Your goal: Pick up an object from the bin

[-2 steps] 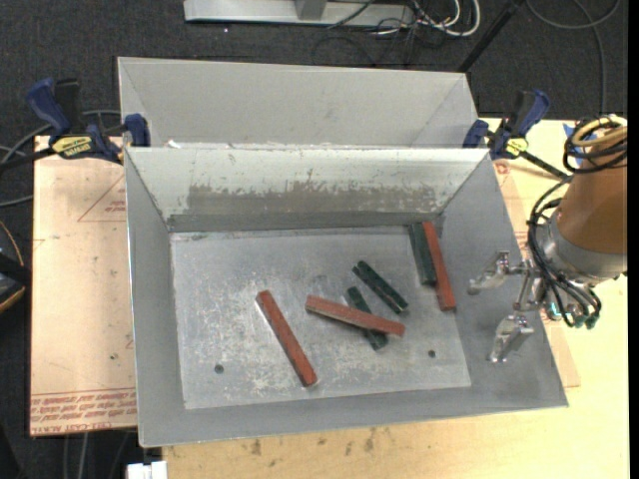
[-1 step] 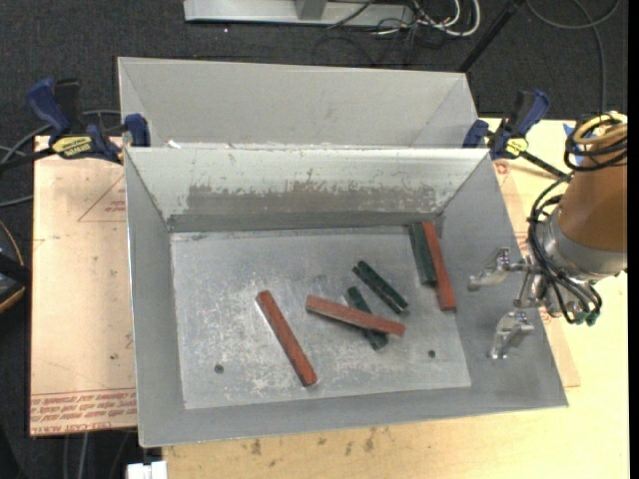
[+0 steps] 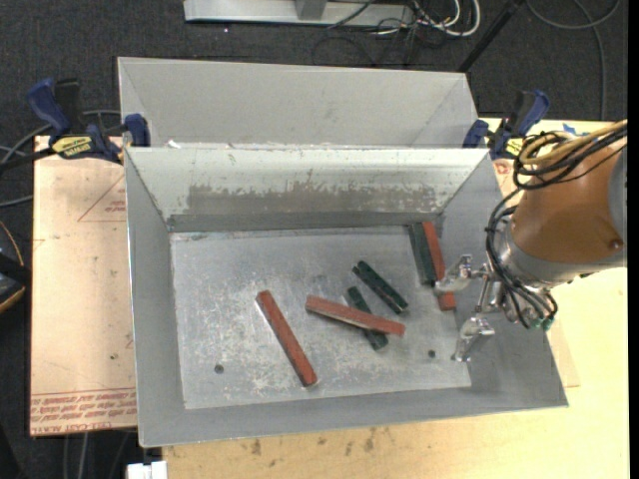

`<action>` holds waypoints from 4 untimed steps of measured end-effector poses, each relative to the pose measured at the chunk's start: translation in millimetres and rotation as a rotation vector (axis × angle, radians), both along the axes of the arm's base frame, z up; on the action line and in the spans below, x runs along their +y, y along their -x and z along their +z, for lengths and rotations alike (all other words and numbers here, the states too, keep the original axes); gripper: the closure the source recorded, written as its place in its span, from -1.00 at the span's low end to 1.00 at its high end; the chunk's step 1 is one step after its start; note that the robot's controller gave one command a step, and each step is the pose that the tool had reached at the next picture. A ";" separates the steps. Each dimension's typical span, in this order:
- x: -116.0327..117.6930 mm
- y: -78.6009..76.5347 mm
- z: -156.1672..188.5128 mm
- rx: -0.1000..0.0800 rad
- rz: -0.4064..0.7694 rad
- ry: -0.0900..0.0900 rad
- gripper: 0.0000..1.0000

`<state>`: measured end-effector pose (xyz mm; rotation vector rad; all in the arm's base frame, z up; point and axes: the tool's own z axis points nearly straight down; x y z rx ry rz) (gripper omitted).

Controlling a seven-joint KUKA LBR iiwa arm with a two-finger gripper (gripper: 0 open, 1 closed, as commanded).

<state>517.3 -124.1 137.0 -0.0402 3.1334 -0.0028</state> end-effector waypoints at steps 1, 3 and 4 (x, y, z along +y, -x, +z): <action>19.1 13.7 -26.1 0.016 -0.059 -0.005 -1.00; 91.0 -19.5 -59.0 -0.012 -0.030 -0.001 1.00; 91.0 -19.5 -59.0 -0.012 -0.030 -0.001 1.00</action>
Offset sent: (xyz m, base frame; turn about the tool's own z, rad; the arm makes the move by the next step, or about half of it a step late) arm 0.0246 0.0378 -0.0450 0.0683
